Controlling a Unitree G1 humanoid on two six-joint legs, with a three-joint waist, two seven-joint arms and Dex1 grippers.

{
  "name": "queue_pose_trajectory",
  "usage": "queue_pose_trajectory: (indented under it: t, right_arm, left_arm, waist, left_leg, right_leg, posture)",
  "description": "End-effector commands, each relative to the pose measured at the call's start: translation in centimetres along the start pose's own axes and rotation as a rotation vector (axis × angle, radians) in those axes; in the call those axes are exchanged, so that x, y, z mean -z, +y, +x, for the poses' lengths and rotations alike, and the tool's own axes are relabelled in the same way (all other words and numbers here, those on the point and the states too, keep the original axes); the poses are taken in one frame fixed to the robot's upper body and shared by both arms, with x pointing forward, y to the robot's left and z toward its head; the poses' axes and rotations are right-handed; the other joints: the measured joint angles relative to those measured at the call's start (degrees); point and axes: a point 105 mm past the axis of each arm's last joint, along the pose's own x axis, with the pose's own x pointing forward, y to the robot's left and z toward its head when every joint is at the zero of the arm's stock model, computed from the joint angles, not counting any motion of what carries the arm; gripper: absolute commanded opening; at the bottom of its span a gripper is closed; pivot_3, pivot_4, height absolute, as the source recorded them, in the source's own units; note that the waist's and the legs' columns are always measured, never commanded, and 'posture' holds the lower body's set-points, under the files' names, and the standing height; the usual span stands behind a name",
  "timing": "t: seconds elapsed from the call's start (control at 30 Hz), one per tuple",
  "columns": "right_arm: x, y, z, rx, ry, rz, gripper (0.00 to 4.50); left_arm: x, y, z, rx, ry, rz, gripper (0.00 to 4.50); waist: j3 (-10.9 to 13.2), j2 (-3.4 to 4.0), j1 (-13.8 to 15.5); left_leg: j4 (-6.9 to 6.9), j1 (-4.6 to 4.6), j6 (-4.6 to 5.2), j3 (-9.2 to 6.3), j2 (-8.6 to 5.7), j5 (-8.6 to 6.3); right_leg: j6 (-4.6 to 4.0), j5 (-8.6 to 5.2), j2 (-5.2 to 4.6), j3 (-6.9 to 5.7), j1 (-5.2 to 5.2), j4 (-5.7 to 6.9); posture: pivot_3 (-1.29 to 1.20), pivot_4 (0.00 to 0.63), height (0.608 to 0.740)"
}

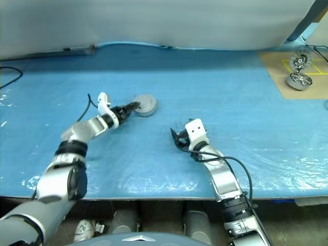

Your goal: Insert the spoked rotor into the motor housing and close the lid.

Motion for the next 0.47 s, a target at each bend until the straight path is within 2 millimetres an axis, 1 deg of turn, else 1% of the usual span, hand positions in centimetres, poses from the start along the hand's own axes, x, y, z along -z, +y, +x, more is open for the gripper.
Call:
queue_pose_trajectory:
  t: [0.03, 0.1, 0.2, 0.27, 0.33, 0.4, 0.47]
  right_arm:
    - [-2.1, 0.4, -0.7, -0.051, -0.09, 0.058, 4.5]
    - [-2.3, 0.9, -1.4, -0.093, -0.116, 0.072, 4.5]
    - [-2.0, 1.3, -2.2, -0.12, -0.132, 0.052, 4.5]
    - [-1.8, 1.5, -2.6, -0.124, -0.134, 0.05, 4.5]
    - [-1.5, 1.4, -3.0, -0.11, -0.128, 0.044, 4.5]
    - [-1.5, 1.0, -3.1, -0.081, -0.134, 0.04, 4.5]
    - [-1.5, 0.9, -3.2, -0.07, -0.139, 0.041, 4.5]
  left_arm:
    - [2.5, -0.1, -2.1, -0.009, 0.052, 0.283, 4.45]
    - [2.4, -0.9, -3.0, -0.006, -0.029, 0.406, 4.45]
    - [1.7, -2.0, -4.2, -0.041, -0.216, 0.577, 4.45]
    - [2.0, -2.5, -4.6, -0.047, -0.28, 0.671, 4.45]
    - [2.7, -2.7, -4.9, -0.05, -0.315, 0.725, 4.45]
    - [3.4, -2.8, -5.0, -0.049, -0.329, 0.775, 4.45]
    - [3.6, -3.0, -5.1, -0.039, -0.349, 0.763, 4.45]
  waist:
    - [0.0, 0.0, 0.1]
    - [0.0, 0.02, 0.1]
    - [0.0, 0.01, 0.2]
    - [0.0, -0.02, 0.2]
    - [0.0, -0.02, 0.2]
    - [0.0, -0.02, 0.2]
    - [0.0, -0.02, 0.2]
  left_leg:
    - [-0.02, -0.01, 0.01, 0.02, 0.01, 0.0]
    - [-0.09, -0.01, 0.03, 0.04, 0.04, 0.0]
    - [-0.21, -0.12, 0.05, 0.06, 0.03, -0.02]
    - [-0.18, -0.29, 0.08, 0.05, 0.08, 0.0]
    - [-0.18, -0.52, 0.12, 0.05, 0.07, 0.02]
    - [-0.19, -0.56, 0.12, 0.05, 0.07, 0.02]
    - [-0.19, -0.57, 0.12, 0.05, 0.07, 0.02]
  right_leg:
    - [-0.01, -0.02, 0.0, 0.0, 0.0, -0.01]
    - [0.01, -0.03, 0.0, -0.01, -0.01, -0.08]
    - [0.05, -0.09, -0.01, -0.04, -0.05, -0.22]
    - [0.08, -0.11, 0.0, -0.11, -0.19, -0.23]
    - [0.08, -0.11, 0.0, -0.11, -0.3, -0.23]
    - [0.11, -0.12, 0.0, -0.12, -0.33, -0.27]
    - [0.19, -0.17, 0.0, -0.12, -0.35, -0.26]
  posture:
    - [0.0, 0.15, 0.74]
    - [0.0, 0.15, 0.74]
    - [0.0, 0.15, 0.74]
    - [0.0, 0.15, 0.74]
    - [0.0, 0.15, 0.74]
    - [0.0, 0.15, 0.74]
    - [0.0, 0.15, 0.74]
